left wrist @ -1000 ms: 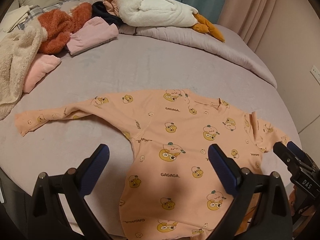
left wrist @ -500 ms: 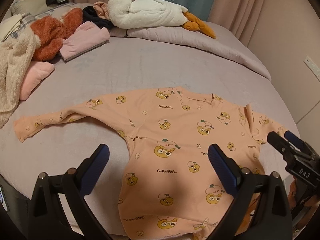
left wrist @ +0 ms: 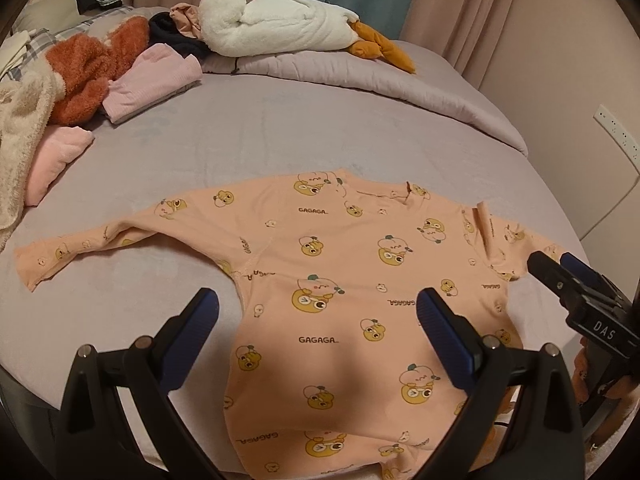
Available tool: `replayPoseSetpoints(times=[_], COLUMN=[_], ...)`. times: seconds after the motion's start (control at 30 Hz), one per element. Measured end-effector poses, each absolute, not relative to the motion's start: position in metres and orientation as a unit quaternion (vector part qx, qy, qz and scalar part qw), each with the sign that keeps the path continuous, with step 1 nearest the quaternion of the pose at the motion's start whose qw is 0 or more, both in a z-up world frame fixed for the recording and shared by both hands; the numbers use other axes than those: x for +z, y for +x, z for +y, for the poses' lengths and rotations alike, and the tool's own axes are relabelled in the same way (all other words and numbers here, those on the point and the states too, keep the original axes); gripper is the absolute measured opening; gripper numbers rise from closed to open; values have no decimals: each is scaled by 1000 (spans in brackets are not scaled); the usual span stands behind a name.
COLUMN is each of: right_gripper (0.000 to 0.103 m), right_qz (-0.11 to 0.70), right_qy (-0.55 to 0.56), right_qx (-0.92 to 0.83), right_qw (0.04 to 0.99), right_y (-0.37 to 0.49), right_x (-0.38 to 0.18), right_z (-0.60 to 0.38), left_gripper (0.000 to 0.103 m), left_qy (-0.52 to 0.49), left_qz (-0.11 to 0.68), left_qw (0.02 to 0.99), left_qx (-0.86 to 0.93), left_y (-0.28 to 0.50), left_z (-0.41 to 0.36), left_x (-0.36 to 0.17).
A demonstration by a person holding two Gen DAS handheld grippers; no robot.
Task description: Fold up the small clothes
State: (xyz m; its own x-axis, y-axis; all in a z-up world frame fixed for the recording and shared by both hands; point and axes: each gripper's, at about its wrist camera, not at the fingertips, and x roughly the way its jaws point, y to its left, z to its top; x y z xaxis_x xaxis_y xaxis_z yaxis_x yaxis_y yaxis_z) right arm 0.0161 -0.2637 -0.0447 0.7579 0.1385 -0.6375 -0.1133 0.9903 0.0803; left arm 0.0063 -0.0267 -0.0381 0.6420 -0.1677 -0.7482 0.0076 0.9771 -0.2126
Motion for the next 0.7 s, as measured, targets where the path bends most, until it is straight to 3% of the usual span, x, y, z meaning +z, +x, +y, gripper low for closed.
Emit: replayPoseSetpoints(times=[0.7], right_gripper=[102], right_qz=[353], right_qy=[30], right_qx=[70], right_qw=[933], right_y=[25], right_x=[-49], right_z=[-268], left_gripper=[99], left_qy=[-106], left_qz=[432], left_qw=[892], left_qx=[-84], left_y=[16], left_z=[-33], left_x=[-39])
